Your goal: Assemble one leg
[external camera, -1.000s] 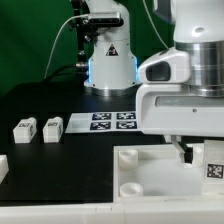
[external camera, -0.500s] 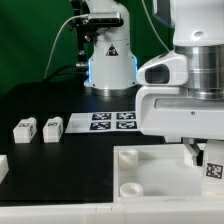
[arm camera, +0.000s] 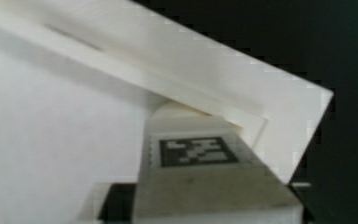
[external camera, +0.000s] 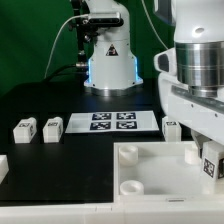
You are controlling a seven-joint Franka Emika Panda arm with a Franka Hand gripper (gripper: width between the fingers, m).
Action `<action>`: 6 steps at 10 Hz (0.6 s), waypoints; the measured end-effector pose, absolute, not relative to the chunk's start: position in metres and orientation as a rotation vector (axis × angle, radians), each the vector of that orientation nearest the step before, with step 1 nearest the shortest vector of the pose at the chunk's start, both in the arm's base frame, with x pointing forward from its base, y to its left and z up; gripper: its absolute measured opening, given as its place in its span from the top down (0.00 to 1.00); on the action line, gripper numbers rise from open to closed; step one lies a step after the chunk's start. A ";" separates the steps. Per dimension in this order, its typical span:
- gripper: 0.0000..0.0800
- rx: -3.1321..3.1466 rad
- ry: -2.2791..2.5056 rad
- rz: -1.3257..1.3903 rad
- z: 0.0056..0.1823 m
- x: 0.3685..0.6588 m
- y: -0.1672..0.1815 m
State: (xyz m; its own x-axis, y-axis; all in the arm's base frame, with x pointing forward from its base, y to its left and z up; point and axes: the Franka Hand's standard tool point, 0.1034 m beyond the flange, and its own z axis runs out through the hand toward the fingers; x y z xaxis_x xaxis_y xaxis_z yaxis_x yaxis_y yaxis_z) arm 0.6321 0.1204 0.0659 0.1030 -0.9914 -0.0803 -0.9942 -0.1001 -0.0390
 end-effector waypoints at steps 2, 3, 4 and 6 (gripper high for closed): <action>0.64 -1.806 2.453 0.041 0.065 0.634 0.120; 0.64 -1.743 2.495 0.023 0.064 0.633 0.119; 0.64 -1.716 2.511 0.019 0.064 0.633 0.118; 0.63 -1.731 2.523 0.014 0.063 0.629 0.117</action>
Offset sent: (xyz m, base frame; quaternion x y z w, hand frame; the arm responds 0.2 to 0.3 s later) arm -0.0007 -0.0027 -0.0037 0.0335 0.0049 0.2346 0.9715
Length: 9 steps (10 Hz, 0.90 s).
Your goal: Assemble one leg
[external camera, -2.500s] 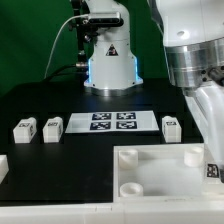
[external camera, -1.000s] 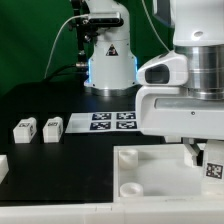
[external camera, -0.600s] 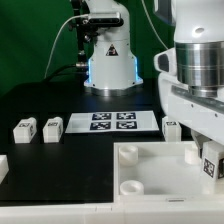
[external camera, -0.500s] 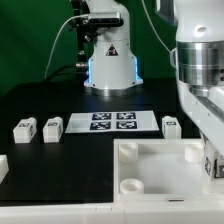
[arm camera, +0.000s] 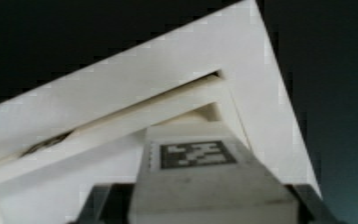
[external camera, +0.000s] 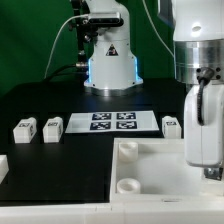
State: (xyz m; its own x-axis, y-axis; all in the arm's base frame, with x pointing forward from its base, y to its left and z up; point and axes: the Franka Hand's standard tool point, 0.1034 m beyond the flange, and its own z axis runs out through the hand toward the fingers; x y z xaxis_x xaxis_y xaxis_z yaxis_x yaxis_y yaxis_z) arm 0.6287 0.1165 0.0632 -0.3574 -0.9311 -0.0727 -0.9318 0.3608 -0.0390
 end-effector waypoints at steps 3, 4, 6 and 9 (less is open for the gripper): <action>0.32 -1.765 2.498 0.014 0.063 0.628 0.117; 0.32 -1.841 2.441 0.009 0.063 0.629 0.117; 0.19 -2.148 2.158 -0.015 0.072 0.628 0.120; 0.19 -2.379 1.837 -0.050 0.105 0.625 0.127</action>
Offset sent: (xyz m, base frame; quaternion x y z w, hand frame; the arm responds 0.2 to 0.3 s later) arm 0.0000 0.0000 0.0000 0.0000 0.0000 -0.0899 0.9960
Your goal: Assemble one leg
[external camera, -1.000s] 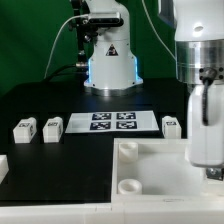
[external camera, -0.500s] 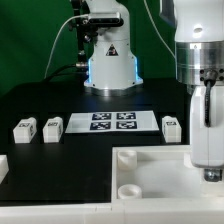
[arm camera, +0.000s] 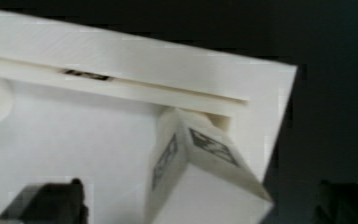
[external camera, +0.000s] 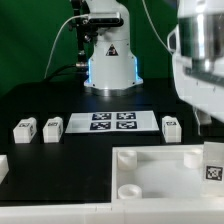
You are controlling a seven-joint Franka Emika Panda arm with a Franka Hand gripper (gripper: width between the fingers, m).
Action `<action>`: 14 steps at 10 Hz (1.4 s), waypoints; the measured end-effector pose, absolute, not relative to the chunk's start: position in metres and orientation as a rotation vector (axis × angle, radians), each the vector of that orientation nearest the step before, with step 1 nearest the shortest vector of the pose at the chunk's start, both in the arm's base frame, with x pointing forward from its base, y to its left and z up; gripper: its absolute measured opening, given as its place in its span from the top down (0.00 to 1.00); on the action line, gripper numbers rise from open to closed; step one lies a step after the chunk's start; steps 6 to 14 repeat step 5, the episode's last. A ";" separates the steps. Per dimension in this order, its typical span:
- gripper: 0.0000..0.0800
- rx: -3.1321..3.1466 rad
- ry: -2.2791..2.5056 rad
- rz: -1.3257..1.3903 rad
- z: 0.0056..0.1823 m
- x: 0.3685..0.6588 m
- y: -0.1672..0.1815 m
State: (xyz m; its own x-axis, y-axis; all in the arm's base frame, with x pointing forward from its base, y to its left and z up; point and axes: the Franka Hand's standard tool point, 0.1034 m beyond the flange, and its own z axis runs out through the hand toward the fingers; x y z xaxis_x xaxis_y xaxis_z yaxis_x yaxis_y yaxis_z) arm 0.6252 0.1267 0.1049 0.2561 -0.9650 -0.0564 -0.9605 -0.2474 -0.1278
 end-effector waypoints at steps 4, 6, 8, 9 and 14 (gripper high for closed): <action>0.19 -2.368 1.862 -0.044 0.099 0.624 0.125; 0.19 -2.369 1.863 -0.043 0.098 0.623 0.125; 0.19 -2.369 1.863 -0.043 0.098 0.623 0.125; 0.19 -2.369 1.863 -0.043 0.098 0.623 0.125; 0.19 -2.369 1.863 -0.043 0.098 0.623 0.125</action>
Offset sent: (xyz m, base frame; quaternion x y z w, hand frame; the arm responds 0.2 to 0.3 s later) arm 0.0000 0.0000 0.0000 0.0000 0.0000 0.0000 1.0000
